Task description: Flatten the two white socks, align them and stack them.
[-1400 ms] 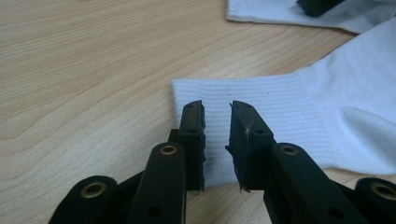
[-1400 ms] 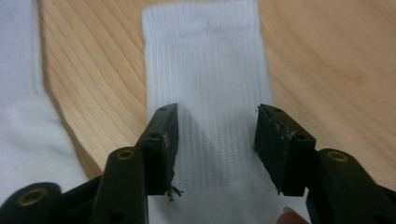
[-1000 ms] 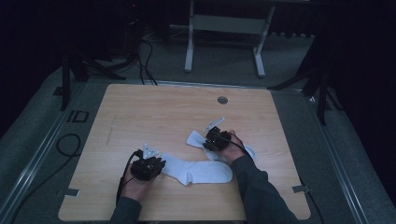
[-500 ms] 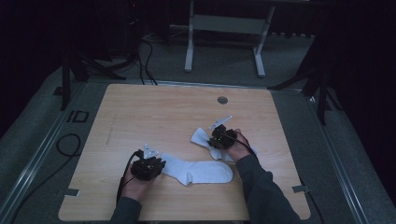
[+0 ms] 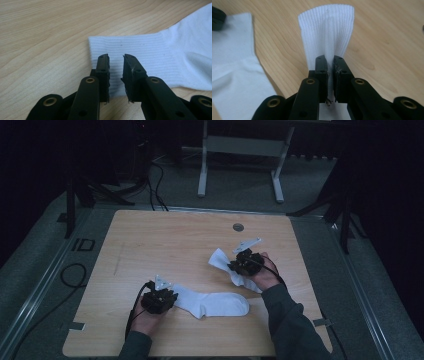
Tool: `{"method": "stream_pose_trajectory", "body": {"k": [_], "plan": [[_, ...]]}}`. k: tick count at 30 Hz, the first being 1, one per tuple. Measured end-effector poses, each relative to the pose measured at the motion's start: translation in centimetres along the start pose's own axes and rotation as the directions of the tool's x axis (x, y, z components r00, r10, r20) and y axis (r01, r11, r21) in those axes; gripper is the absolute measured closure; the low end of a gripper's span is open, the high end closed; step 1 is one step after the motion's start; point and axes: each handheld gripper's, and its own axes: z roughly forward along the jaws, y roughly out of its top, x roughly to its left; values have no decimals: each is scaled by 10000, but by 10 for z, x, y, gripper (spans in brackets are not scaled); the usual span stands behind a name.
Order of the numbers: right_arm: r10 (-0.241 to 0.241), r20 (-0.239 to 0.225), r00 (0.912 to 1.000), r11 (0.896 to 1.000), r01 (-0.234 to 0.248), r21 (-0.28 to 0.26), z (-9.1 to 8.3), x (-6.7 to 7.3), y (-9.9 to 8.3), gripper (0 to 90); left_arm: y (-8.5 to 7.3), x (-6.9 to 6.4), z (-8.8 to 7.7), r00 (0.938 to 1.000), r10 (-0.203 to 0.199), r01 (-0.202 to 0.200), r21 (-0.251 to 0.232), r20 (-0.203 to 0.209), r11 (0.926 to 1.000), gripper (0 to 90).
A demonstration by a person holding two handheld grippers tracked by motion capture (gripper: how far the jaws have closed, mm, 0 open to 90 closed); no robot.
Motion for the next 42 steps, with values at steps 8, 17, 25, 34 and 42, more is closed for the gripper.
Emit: {"method": "stream_pose_trajectory", "body": {"k": [8,17,25,34,42], "plan": [[-432,119,9990,9980,437,-453,-22,8,11,833,0,-4,3,9997,80,-76,172,-249,9998,755],[-764,227,9968,9915,784,-1036,-48,17,21,833,0,-3,3,9997,19,-14,216,-239,9998,773],[-1581,491,9862,9694,1645,-1820,-88,40,36,832,0,-4,3,9996,30,-23,239,-293,9997,774],[-2278,-22,9737,9489,2215,-2249,-111,70,23,830,0,-3,3,9998,-37,42,253,-213,9997,774],[-2222,-728,9723,9602,2052,-1896,-80,84,11,829,0,-2,3,9999,-125,126,235,-38,9996,774]]}}
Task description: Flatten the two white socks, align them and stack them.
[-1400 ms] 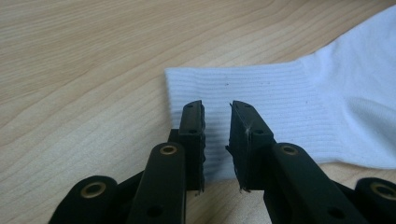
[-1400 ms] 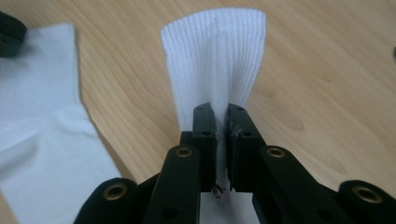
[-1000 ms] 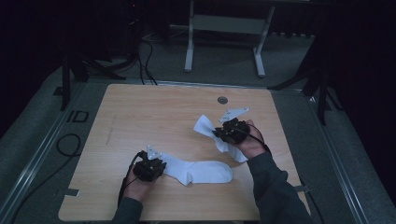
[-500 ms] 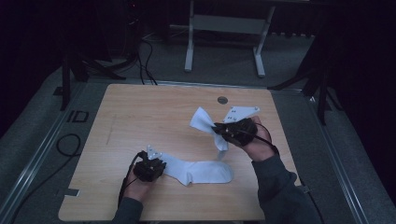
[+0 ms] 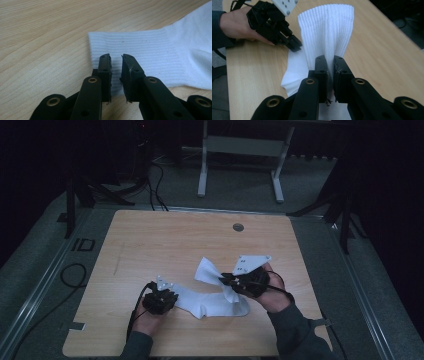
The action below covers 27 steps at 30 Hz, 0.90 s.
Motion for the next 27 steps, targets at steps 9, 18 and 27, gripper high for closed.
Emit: {"method": "stream_pose_trajectory", "body": {"k": [9,18,27], "plan": [[578,-539,9969,9982,-567,212,36,7,-9,828,0,1,-1,9999,-98,99,-90,107,9999,773],[987,-791,9920,9932,-932,699,60,15,-15,827,1,3,-9,10000,-92,92,-641,10,9979,766],[1233,-868,9886,9874,-1135,1100,79,21,-12,827,-1,16,-17,9987,-462,441,-838,-236,9955,769]]}}
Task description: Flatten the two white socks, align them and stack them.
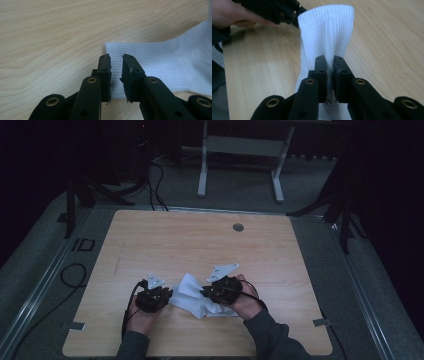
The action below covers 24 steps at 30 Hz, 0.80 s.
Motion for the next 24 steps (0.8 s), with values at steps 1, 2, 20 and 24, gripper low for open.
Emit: {"method": "stream_pose_trajectory", "body": {"k": [1,2,20,24], "plan": [[29,10,10000,10000,-29,42,3,1,1,826,0,2,-1,10000,-46,46,17,-82,10000,769],[44,111,9999,9998,-46,204,8,2,3,826,-1,3,-1,9999,-64,64,11,-115,10000,770],[420,-30,9991,9925,-414,1149,57,7,8,822,-1,10,-6,9993,-268,265,-110,-245,9996,804],[380,-56,9993,9910,-370,1290,63,7,7,820,-1,9,-6,9994,-236,232,-141,-234,9996,804]]}}
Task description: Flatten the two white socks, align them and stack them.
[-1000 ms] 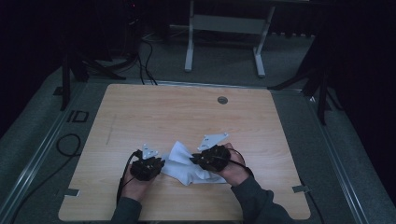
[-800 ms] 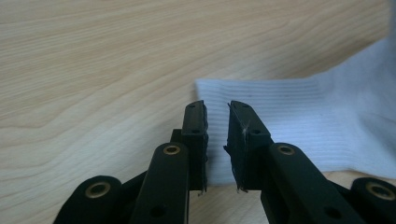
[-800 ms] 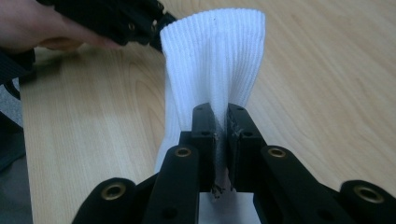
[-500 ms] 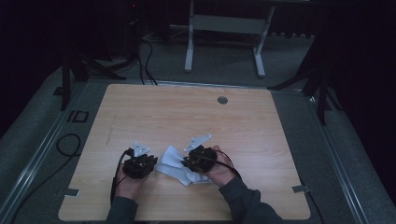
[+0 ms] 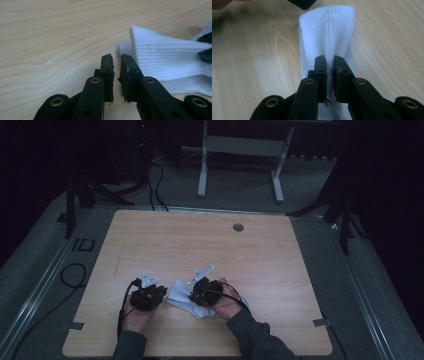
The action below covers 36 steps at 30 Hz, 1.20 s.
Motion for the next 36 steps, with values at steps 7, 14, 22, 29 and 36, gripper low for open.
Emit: {"method": "stream_pose_trajectory", "body": {"k": [7,14,22,29,36], "plan": [[49,-80,10000,9999,-48,94,5,0,-1,818,0,-2,0,10000,76,-76,3,58,10000,804],[109,-108,9999,9998,-107,172,10,0,-1,818,1,-5,0,9996,189,-189,-31,212,9998,804],[116,-86,9999,9996,-113,273,14,1,-2,817,0,-14,11,9977,639,-647,370,226,9972,804],[14,-255,9997,9993,-5,363,17,3,-3,743,0,-15,17,9972,703,-716,584,242,9957,804],[18,-265,9996,10000,-15,82,9,3,-2,599,0,-16,18,9971,717,-731,635,246,9953,809]]}}
